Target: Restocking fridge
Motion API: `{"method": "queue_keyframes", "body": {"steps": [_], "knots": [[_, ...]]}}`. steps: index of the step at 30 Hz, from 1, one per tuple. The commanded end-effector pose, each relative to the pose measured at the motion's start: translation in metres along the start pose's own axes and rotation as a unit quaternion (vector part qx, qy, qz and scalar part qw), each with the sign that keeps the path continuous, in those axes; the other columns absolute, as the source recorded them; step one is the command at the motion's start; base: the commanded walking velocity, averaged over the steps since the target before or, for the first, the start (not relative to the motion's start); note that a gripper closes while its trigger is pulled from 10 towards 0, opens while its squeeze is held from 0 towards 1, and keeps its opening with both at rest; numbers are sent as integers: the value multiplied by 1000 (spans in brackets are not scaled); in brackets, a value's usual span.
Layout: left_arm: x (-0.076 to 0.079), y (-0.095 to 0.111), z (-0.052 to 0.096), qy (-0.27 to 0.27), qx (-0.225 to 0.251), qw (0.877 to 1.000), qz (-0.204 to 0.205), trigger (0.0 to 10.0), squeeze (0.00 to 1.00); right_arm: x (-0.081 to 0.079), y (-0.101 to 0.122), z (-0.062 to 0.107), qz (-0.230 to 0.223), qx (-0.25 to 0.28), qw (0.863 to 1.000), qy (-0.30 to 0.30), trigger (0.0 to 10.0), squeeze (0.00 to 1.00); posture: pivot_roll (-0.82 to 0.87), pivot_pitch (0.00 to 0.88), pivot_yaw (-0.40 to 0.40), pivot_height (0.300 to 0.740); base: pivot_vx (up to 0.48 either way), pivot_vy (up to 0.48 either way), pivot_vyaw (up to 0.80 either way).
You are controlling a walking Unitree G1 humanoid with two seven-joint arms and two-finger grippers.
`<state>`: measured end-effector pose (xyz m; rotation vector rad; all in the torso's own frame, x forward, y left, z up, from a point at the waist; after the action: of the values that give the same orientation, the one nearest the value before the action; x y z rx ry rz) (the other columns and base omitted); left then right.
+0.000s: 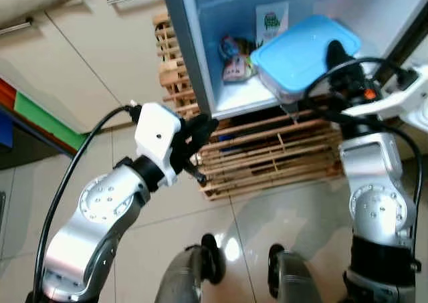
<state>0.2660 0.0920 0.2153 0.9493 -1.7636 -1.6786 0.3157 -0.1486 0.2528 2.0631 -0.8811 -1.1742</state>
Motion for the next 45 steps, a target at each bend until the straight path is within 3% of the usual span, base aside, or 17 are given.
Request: {"method": "queue_keyframes", "body": {"steps": [1,2,3,5,6,9,11,14,15,22,28,29,34,38,42,44,45], "knots": [[-2,-3,0,7,-3,1000,0,10000,0,-11,-6,3,-13,-17,1000,16,10000,0,32,307,129,740,0,0,0],[-2,-3,0,7,-3,1000,0,10000,0,-11,-6,3,-13,-17,1000,16,10000,0,32,307,129,740,0,0,0],[0,-1,-1,5,2,1000,3,10000,0,-30,-8,5,-37,-28,998,43,10000,0,30,305,125,740,0,0,0],[1,-1,-1,5,3,1000,4,10000,0,-36,-9,6,-43,-32,997,53,10000,0,30,305,125,740,0,0,0],[1,-1,0,6,4,1000,5,10000,0,-50,-12,9,-62,-48,994,80,10000,0,31,305,120,740,0,0,0],[1,-1,0,7,4,1000,6,10000,0,-57,-20,14,-78,-76,989,100,10000,0,27,305,118,740,0,0,0],[1,-2,0,8,3,1000,7,10000,0,-47,-33,17,-75,-103,988,83,10000,0,27,305,116,740,0,0,0],[0,-4,-1,12,2,1000,7,10000,0,-19,-57,16,-15,-166,986,25,10000,0,28,304,116,740,0,0,0],[-2,-5,-2,21,-5,1000,-13,10000,0,-13,-64,12,34,-190,981,31,10000,0,28,306,116,740,0,0,0],[-7,-6,-2,32,-6,999,-15,10000,0,-15,-84,6,45,-233,969,70,10000,0,43,305,117,740,0,0,0],[-10,-4,-2,37,-2,999,-11,10000,0,5,-113,2,91,-268,957,69,10000,0,63,298,115,740,0,0,0],[-9,-5,-2,35,-4,999,-9,10000,0,17,-122,-1,114,-279,952,56,10000,0,67,294,115,740,0,0,0],[-8,-5,-3,34,-3,999,-9,10000,0,26,-127,-2,139,-287,946,51,10000,0,70,291,114,740,0,0,0],[-12,-4,-3,39,-1,999,-9,10000,0,55,-109,-17,220,-239,946,-2,10000,0,67,287,114,740,0,0,0],[-12,-4,-4,38,-1,999,-9,10000,0,61,-103,-21,236,-221,946,-15,10000,0,67,287,115,740,0,0,0],[-11,-3,-5,35,1,999,-9,10000,0,82,-93,-24,253,-209,942,-73,10000,0,70,284,119,740,0,0,0],[-11,-3,-5,35,1,999,-9,10000,0,82,-93,-24,253,-209,942,-73,10000,0,70,284,119,740,0,0,0]]}}
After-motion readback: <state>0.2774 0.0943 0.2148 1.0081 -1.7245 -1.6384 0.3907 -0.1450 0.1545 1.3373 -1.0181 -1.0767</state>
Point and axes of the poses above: a point about 5 cm out from each wrist's last joint towards the gripper, its own z axis pointing back from the gripper into the wrist, its own y axis along the axis of the wrist's last joint, x = y × z, the point moved 3 cm from there along -z, pointing out of the wrist towards the gripper, and after that the axes turned 2 degrees about z, right-handed, at the moved point
